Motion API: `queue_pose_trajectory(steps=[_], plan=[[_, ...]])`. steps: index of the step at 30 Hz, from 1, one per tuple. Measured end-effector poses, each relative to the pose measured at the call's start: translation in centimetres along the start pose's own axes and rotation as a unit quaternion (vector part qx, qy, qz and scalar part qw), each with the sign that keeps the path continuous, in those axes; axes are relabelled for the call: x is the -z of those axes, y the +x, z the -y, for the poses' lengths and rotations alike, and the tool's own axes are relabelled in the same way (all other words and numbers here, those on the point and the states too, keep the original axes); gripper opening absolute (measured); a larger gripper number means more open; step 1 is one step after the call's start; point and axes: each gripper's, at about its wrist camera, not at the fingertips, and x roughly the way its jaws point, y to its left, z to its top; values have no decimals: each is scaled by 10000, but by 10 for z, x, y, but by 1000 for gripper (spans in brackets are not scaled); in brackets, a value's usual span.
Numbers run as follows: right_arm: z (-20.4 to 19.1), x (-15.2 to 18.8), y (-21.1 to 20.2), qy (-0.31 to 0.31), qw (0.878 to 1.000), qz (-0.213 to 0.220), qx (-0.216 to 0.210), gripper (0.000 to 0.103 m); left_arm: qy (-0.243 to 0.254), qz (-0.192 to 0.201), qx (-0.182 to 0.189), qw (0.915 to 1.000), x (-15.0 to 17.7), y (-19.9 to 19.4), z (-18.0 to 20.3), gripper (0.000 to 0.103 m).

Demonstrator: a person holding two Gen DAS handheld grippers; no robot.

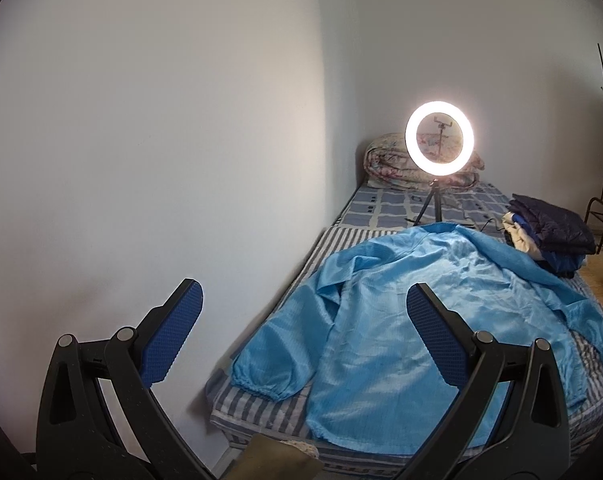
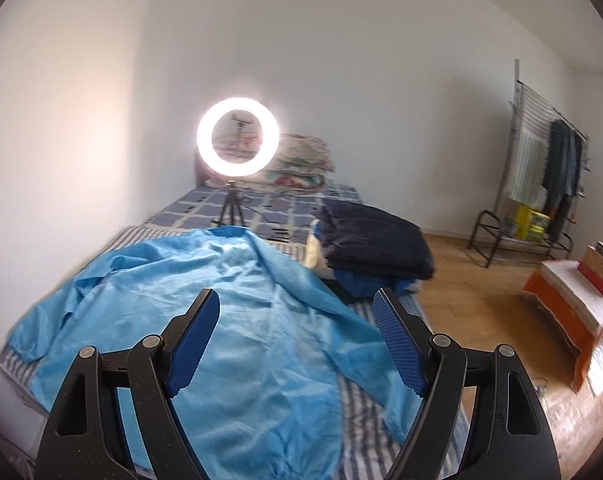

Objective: Fold large clothes
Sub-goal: 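Move both grippers toward the light blue coat on the bed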

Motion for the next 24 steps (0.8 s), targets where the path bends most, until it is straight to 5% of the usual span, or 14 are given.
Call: queue_pose_trajectory(steps=[12, 18, 24], plan=[[-83, -29, 47, -980, 9886, 472, -1039, 79, -1, -607, -174, 9980, 53, 37, -39, 102], [-132, -41, 74, -1149, 9779, 91, -1745, 79, -62, -931, -27, 9956, 80, 46, -51, 94], [-202, -39, 87, -1617, 9525, -271, -2565, 79, -160, -1072, -2, 9941, 102, 51, -62, 93]])
